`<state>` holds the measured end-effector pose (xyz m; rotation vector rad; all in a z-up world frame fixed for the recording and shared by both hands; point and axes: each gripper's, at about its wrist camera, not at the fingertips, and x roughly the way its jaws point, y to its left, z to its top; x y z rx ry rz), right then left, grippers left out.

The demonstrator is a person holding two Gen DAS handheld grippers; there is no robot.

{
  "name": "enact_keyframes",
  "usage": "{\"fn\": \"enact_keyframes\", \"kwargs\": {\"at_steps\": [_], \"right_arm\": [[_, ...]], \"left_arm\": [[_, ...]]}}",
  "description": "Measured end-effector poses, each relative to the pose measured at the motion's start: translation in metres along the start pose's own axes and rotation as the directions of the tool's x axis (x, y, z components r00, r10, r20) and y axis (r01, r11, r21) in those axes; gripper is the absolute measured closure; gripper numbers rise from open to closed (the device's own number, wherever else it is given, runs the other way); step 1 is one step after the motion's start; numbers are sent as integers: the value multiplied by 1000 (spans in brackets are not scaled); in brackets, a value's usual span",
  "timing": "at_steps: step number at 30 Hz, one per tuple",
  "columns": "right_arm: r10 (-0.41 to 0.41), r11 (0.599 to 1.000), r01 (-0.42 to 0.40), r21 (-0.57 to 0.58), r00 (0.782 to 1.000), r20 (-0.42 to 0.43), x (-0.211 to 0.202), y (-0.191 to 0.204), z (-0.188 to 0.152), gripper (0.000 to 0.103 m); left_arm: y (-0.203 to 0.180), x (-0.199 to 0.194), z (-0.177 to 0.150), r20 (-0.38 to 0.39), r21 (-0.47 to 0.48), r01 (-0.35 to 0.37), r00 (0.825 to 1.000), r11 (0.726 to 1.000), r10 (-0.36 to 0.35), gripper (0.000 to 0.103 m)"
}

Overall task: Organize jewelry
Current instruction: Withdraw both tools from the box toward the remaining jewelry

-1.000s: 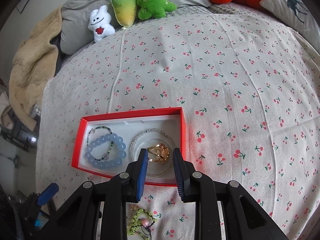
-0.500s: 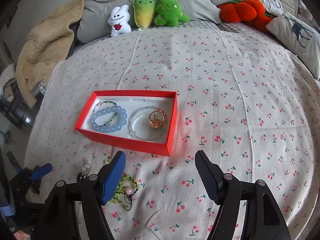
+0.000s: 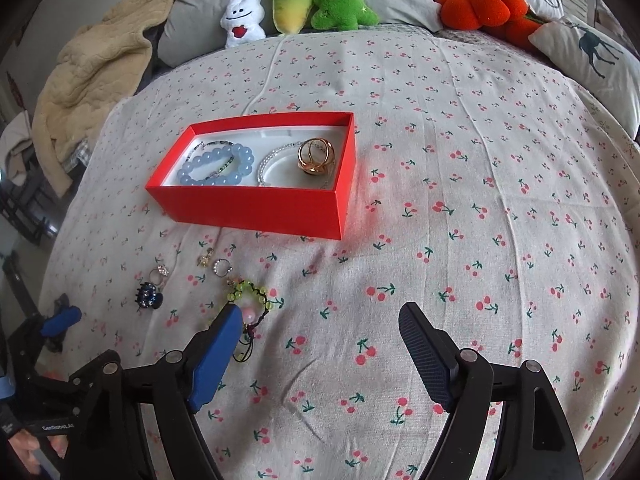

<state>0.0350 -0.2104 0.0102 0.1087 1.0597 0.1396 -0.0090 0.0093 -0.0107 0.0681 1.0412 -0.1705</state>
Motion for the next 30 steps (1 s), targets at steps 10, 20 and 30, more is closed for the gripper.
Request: {"fn": "enact_keyframes", "kwargs": {"at_steps": [10,20,30], "right_arm": [[-36,995,31,-93,998,-51,27,24,-30,20],[-10,990,7,-139,1000,-23,31,34,-27,20],[-14,984,10,-178,1000,-22,39,50,-22,41]], "left_arm": [[5,16,-17,20,23,-27,999,999,26,1],[3,18,-19,50,19,-49,998,999,48,0],[4,20,-15,27,39,-21,999,999,20,0]]}}
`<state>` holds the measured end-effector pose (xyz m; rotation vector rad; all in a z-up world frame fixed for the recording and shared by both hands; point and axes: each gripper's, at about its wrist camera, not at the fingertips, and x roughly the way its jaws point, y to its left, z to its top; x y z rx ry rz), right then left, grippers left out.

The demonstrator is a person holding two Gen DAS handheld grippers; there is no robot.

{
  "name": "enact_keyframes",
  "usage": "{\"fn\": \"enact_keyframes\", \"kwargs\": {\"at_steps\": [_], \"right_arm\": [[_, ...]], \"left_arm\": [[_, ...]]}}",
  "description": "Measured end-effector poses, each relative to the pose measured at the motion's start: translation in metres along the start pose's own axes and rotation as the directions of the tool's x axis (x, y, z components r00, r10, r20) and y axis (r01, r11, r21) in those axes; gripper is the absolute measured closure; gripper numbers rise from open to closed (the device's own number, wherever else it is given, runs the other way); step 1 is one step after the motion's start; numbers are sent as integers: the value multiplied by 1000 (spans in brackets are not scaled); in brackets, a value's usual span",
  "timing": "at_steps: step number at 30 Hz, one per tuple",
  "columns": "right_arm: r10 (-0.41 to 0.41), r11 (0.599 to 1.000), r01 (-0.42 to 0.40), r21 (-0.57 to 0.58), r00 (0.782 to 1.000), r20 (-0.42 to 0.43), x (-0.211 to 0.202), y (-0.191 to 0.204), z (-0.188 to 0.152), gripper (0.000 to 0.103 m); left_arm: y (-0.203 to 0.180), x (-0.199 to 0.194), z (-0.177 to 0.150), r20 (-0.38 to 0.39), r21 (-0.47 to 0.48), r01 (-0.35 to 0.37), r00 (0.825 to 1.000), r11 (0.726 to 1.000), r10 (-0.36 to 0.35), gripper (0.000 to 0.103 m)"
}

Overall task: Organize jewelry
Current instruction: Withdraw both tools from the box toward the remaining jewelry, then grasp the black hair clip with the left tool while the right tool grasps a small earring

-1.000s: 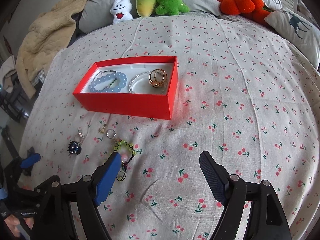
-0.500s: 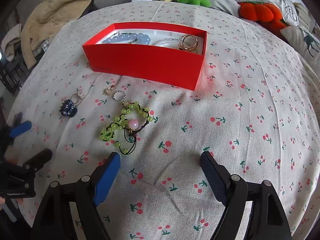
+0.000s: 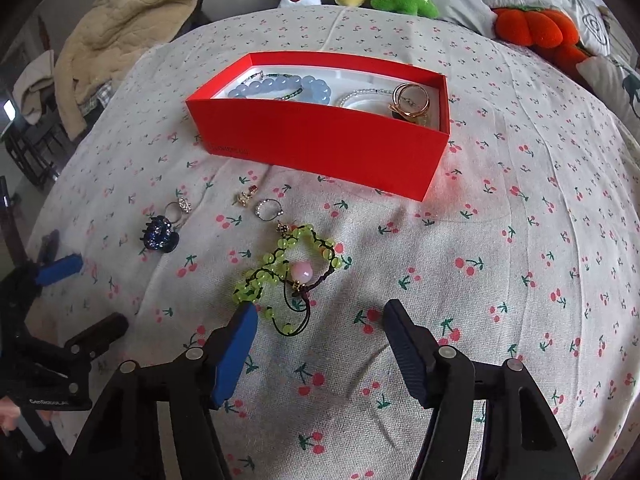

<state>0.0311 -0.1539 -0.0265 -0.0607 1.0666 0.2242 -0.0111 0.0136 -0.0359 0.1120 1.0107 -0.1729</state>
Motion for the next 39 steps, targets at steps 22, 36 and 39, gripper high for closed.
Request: {"fn": "enact_keyframes", "kwargs": {"at_steps": [22,36,39], "right_arm": [[47,999,-49,15,992,118,-55,-12,16,97],[48,998,-53,35,992,117,-61,-20,23,97],[49,998,-53,34,993,111,-59,-19,23,97]], "left_arm": [[-23,-2,32,50,13,214,975,977,-215,41],[-29,12,53,53,-42,217,975,975,-215,80],[-28,12,55,56,-50,212,976,976,-209,88]]}}
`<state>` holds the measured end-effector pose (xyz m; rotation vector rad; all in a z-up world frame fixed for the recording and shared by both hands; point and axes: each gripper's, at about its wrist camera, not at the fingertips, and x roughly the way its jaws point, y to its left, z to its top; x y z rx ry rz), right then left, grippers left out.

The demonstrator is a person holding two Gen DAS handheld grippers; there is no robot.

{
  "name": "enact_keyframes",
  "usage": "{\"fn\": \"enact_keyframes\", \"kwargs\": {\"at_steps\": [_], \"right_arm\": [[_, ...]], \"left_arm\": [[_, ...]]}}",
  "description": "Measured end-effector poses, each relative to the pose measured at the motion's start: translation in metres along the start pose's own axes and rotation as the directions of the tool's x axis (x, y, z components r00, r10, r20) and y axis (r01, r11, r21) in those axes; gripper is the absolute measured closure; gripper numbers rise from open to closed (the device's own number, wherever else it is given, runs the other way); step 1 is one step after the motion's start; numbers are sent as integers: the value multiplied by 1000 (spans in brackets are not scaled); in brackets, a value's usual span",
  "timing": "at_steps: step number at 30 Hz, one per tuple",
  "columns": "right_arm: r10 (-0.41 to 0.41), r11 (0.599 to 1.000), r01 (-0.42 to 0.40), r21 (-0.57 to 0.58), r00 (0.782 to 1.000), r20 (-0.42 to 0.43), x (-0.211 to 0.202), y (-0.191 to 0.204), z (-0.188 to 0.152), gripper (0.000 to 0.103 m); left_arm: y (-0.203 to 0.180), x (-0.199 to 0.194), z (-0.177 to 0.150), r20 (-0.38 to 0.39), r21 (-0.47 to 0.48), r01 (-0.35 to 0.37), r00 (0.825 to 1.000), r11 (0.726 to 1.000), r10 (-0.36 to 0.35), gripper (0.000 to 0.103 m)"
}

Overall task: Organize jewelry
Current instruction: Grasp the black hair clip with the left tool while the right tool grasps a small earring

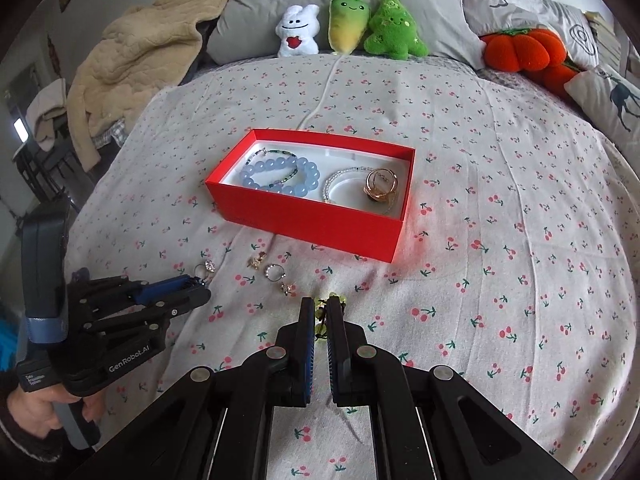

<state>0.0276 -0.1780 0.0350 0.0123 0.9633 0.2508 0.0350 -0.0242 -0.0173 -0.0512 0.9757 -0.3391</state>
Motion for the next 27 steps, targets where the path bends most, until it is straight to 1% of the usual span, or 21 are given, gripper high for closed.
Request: {"fn": "enact_keyframes", "kwargs": {"at_steps": [6,18,23,27], "right_arm": [[5,1000,-5,-4,1000,4,-1,0,3,97],[35,999,-36,16,997,67,-25,-1,19,97],[47,998,-49,27,995,92,-34,-2,26,97],[54,998,-58,34,993,106,-39,-3,31,97]], "left_arm": [[3,-4,1,-3,-2,-2,1000,1000,2,88],[13,-28,12,30,-25,43,999,999,-43,89],[17,-38,16,34,-61,106,994,992,-104,89],[20,-45,21,46,-90,143,989,986,-140,89]]}}
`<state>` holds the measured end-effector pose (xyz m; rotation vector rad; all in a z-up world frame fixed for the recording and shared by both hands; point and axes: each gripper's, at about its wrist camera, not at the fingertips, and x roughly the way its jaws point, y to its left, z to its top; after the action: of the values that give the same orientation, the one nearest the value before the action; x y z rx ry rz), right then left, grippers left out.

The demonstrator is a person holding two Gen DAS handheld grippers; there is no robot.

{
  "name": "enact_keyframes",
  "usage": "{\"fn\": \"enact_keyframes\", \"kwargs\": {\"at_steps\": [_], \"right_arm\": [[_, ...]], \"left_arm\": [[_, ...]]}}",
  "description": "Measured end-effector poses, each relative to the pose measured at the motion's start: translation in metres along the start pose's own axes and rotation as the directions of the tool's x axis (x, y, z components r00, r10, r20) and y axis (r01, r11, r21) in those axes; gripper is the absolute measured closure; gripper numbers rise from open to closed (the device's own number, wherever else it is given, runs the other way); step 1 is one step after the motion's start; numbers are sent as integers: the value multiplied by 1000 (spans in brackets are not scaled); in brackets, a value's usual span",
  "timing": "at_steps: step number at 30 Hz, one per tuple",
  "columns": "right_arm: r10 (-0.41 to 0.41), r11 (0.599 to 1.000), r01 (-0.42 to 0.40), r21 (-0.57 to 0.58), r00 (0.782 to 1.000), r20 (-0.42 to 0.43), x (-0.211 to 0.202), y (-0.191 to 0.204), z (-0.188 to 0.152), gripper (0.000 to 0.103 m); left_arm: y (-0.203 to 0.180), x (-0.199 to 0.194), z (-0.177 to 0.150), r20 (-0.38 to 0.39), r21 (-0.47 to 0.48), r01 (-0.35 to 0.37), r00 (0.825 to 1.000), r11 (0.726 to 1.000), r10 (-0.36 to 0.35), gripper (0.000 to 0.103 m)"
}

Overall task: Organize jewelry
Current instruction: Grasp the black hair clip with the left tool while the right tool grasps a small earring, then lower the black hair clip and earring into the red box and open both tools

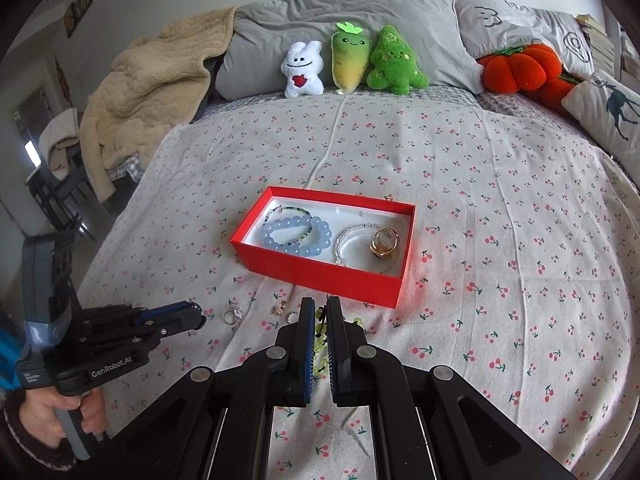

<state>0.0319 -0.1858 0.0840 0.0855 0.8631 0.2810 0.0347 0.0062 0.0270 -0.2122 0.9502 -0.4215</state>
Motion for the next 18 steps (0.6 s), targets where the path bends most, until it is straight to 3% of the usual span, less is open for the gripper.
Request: {"fn": "enact_keyframes", "kwargs": {"at_steps": [11,18], "right_arm": [[22,999,-23,30,999,46,-11,1,19,97],[30,998,-34,52,997,67,-10,0,37,97]], "left_arm": [[4,-5,11,7,-45,59,998,997,-59,89],[-2,-7,30,25,-36,49,999,998,-49,89]]}}
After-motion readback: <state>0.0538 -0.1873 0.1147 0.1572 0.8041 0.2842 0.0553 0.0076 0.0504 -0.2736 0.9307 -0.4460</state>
